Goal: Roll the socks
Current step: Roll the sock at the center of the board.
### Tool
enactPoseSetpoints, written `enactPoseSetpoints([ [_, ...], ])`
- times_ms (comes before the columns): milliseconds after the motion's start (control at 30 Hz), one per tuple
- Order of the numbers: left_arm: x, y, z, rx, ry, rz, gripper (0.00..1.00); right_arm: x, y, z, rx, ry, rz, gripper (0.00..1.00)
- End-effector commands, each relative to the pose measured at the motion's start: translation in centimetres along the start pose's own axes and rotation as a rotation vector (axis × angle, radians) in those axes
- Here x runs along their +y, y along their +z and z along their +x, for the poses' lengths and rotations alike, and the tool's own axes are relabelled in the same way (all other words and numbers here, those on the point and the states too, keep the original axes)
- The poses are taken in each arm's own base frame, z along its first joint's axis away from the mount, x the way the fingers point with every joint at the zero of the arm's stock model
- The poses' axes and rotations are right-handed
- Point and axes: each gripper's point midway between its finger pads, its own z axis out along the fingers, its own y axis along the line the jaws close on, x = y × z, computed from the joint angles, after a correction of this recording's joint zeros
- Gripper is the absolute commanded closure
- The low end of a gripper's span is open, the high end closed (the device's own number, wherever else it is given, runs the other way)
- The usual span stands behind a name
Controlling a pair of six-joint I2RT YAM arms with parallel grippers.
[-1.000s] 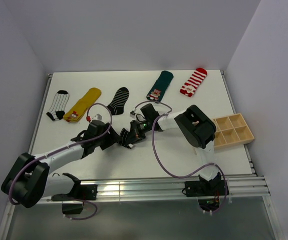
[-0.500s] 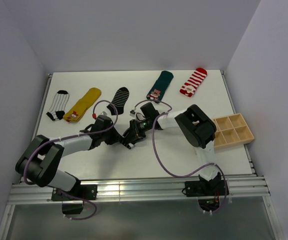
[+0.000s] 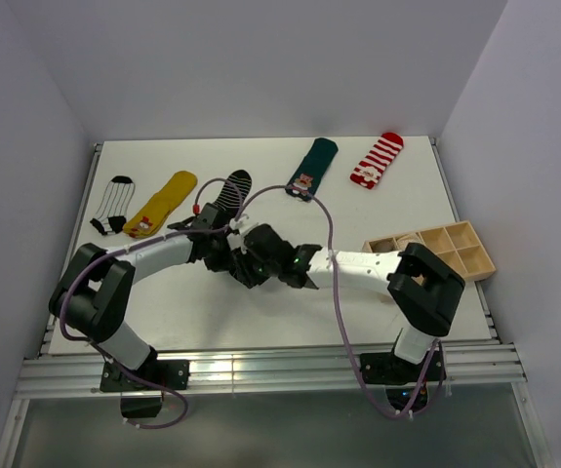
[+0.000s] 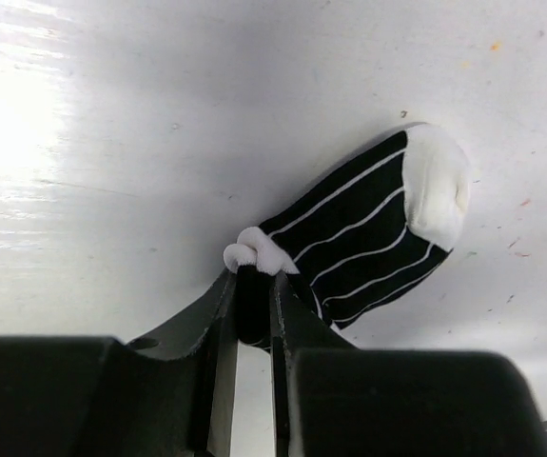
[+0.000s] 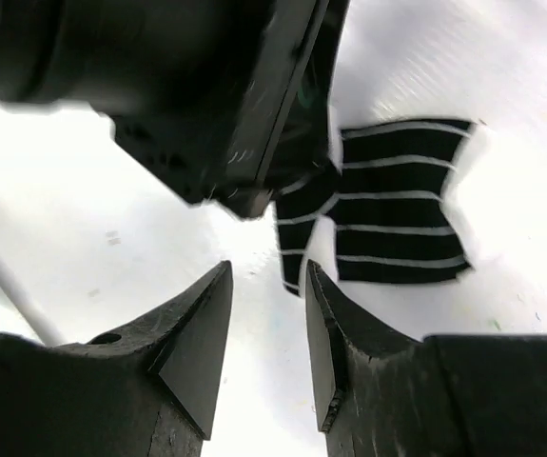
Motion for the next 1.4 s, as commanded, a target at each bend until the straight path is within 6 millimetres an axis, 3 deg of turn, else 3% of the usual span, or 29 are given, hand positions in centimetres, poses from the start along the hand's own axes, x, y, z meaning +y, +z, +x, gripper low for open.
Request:
enactPoseSetpoints([
  [0,2.0,-0.3,0.8,0.061,0.081,-0.112,0.86,-3.0,-0.3,-0.6,-0.097,-0.164,0.309,0.56],
  [333,1.2,0.0,0.9,0.086,0.082,-0.079,0.86,-0.3,1.8,0.3,-0.13,-0.309,0.372,0.56],
  [467,1.1,0.1,1.2,0.094,0.082,-0.068,0.87,0.4,0.9,-0.4,-0.183,-0.285,0.356,0.56],
  [633,0.9,0.2,1.4,0.091,0.071,-0.043,0.87,-1.7,-0.4,-0.2,-0.224,-0.208,0.397,0.54],
  [833,1.1,0.3,1.5,0.1,0.076,-0.049,0.87,-0.4,-1.5,-1.0,-0.28,-0.237,0.338,0.53],
  [1000,0.8,0.4,1.5,0.106,0.075,-0.043,0.87,1.1,-0.5,-0.9,-0.269,-0.292,0.307,0.54],
  [1367,0.5,0.5,1.5,0.119,0.085,-0.03,0.88,0.5,4.0,2.3,-0.138,-0.362,0.324,0.56],
])
